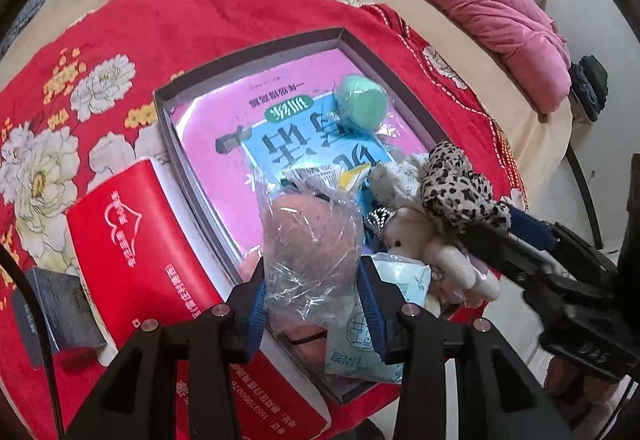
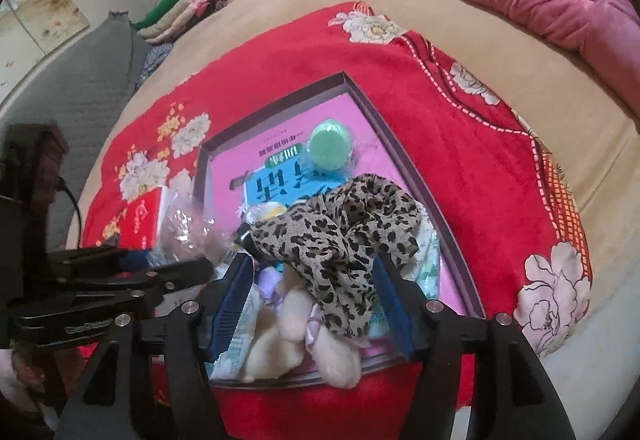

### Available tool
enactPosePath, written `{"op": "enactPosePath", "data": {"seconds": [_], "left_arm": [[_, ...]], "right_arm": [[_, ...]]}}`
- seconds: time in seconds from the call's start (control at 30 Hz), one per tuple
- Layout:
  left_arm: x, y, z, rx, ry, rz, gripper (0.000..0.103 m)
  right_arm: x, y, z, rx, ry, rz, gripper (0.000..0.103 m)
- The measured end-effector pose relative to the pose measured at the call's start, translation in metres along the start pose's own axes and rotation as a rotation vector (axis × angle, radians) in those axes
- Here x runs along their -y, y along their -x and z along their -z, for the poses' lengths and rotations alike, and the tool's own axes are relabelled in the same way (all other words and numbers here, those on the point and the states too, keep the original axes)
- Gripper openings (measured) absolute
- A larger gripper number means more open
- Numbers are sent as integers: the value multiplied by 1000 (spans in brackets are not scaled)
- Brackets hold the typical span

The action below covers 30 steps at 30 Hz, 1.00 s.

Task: Organize soft objects
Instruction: 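Open the left tool to drop the plastic bag while right tool releases the scrunchie into the box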

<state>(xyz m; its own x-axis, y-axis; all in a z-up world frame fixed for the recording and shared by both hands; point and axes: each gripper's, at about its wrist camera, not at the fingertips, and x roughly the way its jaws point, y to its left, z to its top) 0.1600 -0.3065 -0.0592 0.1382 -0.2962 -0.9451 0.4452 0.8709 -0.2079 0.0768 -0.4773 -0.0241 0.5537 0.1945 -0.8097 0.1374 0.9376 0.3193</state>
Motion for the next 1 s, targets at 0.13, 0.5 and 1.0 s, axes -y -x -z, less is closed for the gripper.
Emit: {"op": "enactPosePath", "data": {"seconds": [0.13, 0.5, 1.0], "left_arm": [[-1, -3, 3, -14, 12, 3, 42], [-3, 6, 7, -11, 15, 24, 47], [-8, 19, 8, 6, 19, 21, 50]], "right_arm": [[-1, 8, -1, 15, 4, 6, 65], [-6, 22, -4, 49, 9, 8, 65], [-17, 39, -7, 74, 25, 14, 66]]}}
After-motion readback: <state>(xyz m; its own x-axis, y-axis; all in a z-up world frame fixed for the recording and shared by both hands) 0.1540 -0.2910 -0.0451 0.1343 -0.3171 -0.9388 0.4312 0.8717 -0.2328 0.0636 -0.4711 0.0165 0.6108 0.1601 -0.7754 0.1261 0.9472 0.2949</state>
